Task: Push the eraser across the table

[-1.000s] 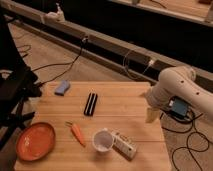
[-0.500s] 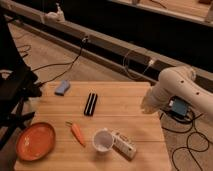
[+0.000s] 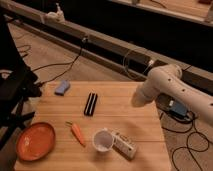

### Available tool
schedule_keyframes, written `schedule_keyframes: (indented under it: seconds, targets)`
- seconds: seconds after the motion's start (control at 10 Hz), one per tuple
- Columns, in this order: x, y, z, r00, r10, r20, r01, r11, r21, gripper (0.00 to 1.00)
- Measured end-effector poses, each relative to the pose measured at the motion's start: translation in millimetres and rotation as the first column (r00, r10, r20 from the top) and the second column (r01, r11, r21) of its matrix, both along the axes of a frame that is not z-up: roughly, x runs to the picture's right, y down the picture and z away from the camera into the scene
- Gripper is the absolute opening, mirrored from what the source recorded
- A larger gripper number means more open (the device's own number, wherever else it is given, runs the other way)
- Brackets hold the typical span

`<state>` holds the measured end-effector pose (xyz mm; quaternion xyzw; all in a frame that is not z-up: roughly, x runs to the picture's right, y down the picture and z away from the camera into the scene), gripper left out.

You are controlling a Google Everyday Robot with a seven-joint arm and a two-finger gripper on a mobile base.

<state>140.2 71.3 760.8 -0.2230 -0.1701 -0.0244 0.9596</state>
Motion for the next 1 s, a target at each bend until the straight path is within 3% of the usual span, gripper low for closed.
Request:
schedule_keyframes:
  seconds: [0.3, 0.8, 1.0]
  targets:
    - [-60, -2, 18.2, 0.994, 0.006, 0.109, -0.006, 1.0, 0.002, 0.0]
    - [-60, -1, 19.4, 0.994, 0.003, 0.109, -0.003, 1.0, -0.001, 0.0]
    - [-76, 7, 39.9, 0.991, -0.017, 0.131, 0.02, 0.9995, -0.023, 0.0]
